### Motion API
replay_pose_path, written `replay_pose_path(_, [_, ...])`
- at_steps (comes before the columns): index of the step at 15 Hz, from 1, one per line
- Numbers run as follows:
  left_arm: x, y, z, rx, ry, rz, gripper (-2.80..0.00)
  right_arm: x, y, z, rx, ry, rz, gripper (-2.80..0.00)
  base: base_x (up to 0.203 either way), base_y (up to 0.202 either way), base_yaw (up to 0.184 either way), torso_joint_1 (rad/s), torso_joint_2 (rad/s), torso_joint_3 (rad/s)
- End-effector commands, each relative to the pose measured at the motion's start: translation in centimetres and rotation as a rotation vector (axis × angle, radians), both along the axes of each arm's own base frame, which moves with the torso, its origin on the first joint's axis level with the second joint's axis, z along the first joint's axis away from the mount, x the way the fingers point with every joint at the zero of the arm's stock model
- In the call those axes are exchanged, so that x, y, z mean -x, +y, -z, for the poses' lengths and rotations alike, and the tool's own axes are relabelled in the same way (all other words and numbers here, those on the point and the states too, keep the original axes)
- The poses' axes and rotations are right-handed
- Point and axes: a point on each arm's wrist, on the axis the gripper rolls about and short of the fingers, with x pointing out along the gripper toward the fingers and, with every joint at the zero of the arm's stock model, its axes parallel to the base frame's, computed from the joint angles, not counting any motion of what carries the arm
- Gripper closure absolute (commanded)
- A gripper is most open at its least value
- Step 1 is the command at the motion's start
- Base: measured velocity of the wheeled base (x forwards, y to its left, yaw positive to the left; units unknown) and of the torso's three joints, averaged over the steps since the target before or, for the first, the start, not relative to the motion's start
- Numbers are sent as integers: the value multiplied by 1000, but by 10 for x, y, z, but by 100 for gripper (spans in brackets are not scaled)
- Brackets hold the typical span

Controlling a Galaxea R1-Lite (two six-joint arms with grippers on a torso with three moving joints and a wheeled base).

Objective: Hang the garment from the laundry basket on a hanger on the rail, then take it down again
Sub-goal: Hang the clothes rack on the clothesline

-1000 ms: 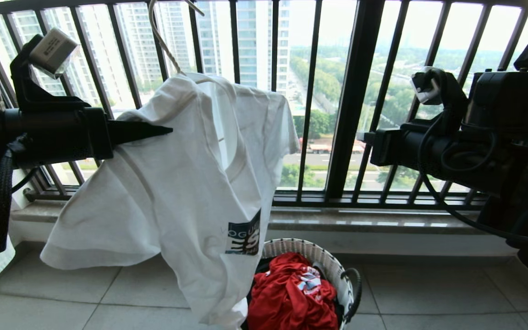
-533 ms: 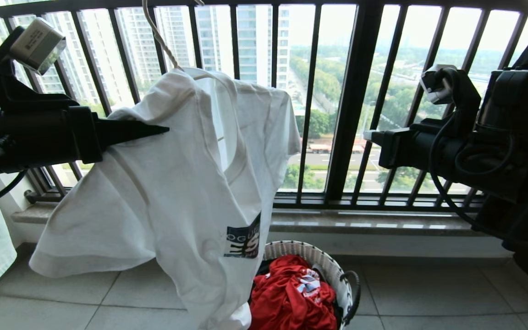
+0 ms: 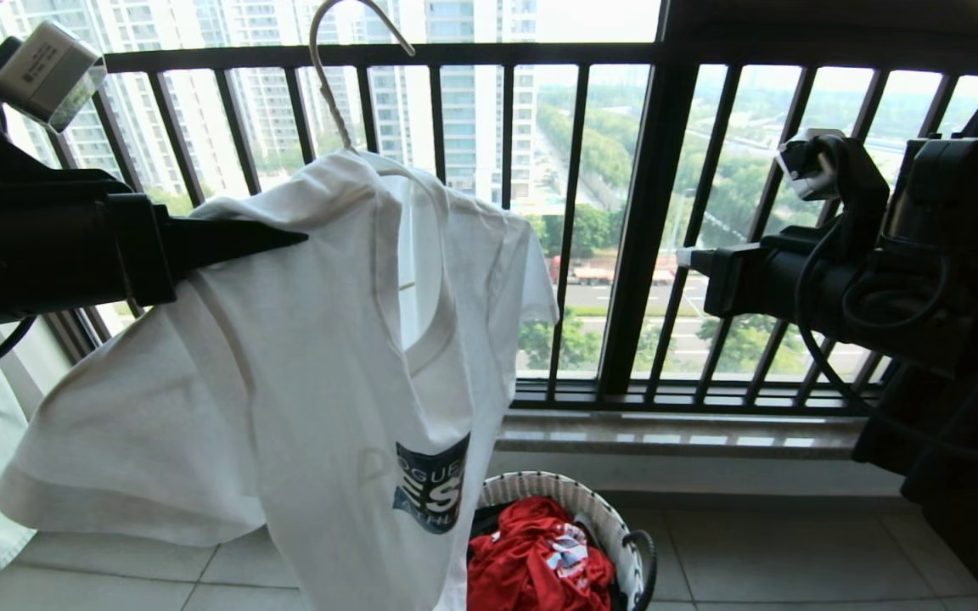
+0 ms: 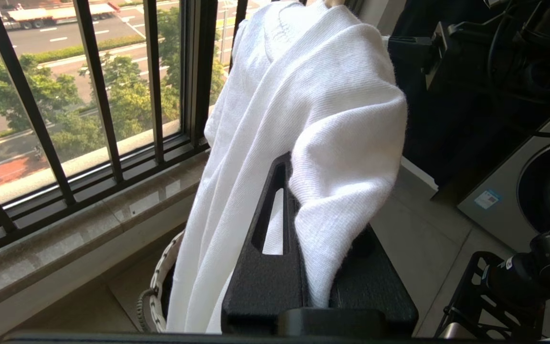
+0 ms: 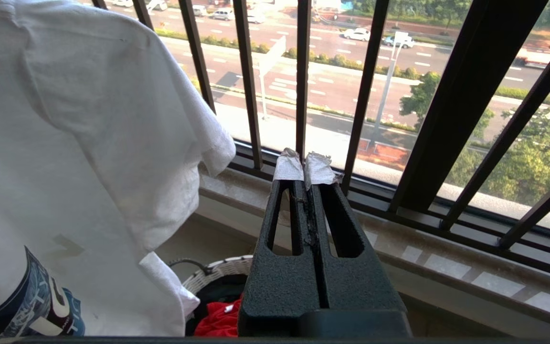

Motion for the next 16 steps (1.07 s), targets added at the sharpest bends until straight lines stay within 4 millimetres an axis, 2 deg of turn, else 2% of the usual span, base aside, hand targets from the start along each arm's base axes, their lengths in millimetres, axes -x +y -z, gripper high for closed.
replay_pose_path(1, [4, 0, -1, 2, -9, 4, 0, 0, 0, 2, 2, 3, 0, 0, 0, 0, 0, 142, -452, -320])
replay_pose_path(9, [14, 2, -3, 6, -19, 7, 0, 3, -1, 0, 0, -3, 0, 0, 0, 0, 0, 174, -476, -309])
replay_pose_path(13, [39, -2, 0, 40, 10, 50, 0, 14, -6, -1, 6, -9, 2, 0, 0, 0, 0, 210, -504, -300])
replay_pose_path(16, [49, -4, 6, 62, 50, 68, 0, 29, -12, -8, -4, -36, -1, 0, 0, 0, 0, 230, -534, -303])
